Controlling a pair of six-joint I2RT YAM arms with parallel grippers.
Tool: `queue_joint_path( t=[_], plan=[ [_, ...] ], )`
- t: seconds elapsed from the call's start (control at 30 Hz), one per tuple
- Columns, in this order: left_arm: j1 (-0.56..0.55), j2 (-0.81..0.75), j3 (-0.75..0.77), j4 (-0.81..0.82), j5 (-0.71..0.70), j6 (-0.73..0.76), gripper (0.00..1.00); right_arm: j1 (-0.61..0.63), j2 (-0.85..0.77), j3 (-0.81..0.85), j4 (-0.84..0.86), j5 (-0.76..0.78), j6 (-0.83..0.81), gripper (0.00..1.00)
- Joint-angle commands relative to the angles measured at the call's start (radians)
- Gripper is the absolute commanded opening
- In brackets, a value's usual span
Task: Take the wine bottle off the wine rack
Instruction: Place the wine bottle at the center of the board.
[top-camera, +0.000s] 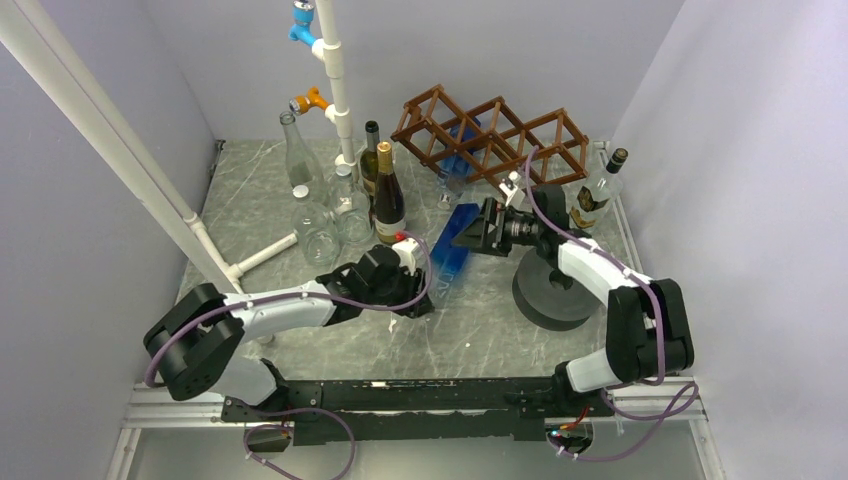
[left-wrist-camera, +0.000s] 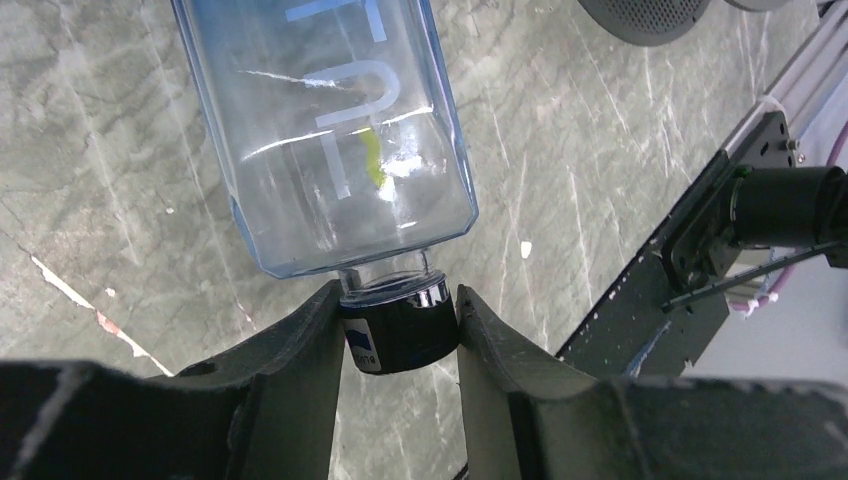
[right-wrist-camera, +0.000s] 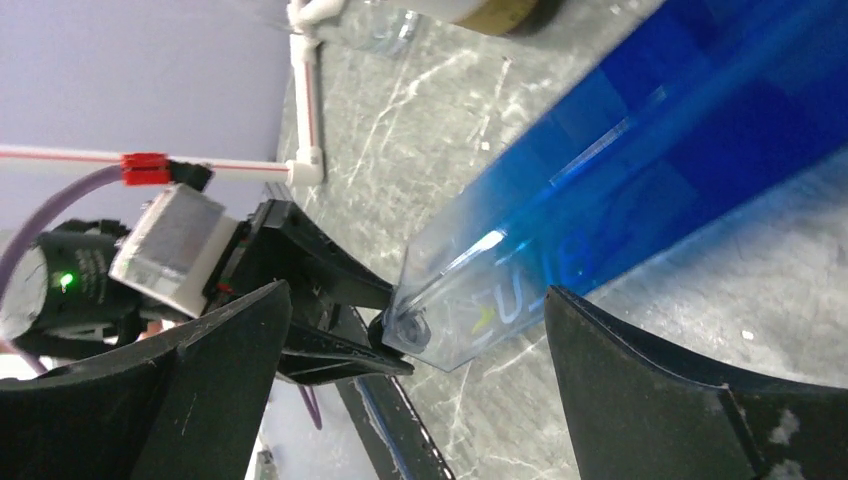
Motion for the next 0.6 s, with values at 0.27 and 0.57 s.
queue_joint_path(
  t=[0.27,0.57],
  plan=[
    [0.042,-0.144,0.015,-0.093,0.232,0.074,0.00,0.045,-0.098,0.284,-0.612,-0.205,-1.309,1.00],
    [0.084,-0.187,0.051,-0.196,0.362,0.053,0.00,0.109,-0.056,0.267,-0.961,-0.242,-2.257,1.00]
  ],
)
